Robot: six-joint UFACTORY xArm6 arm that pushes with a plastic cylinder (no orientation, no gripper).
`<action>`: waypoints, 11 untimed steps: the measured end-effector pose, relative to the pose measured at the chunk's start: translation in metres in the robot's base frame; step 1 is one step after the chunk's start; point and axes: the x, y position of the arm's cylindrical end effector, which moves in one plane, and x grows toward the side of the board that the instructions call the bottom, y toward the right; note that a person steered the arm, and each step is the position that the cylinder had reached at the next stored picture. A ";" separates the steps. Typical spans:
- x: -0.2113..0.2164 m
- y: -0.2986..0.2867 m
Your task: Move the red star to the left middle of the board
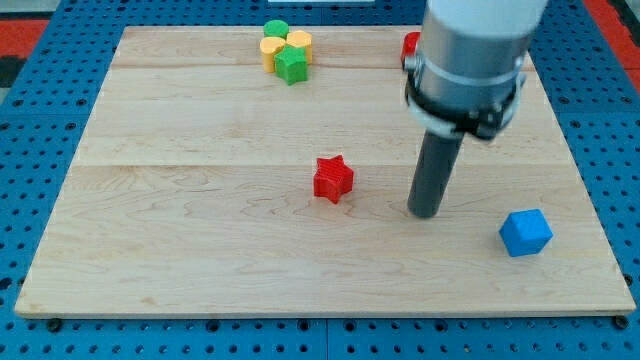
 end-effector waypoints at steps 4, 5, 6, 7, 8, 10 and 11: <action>-0.061 -0.123; -0.080 -0.136; -0.098 -0.161; -0.093 -0.199; -0.087 -0.242; -0.102 -0.298; -0.110 -0.274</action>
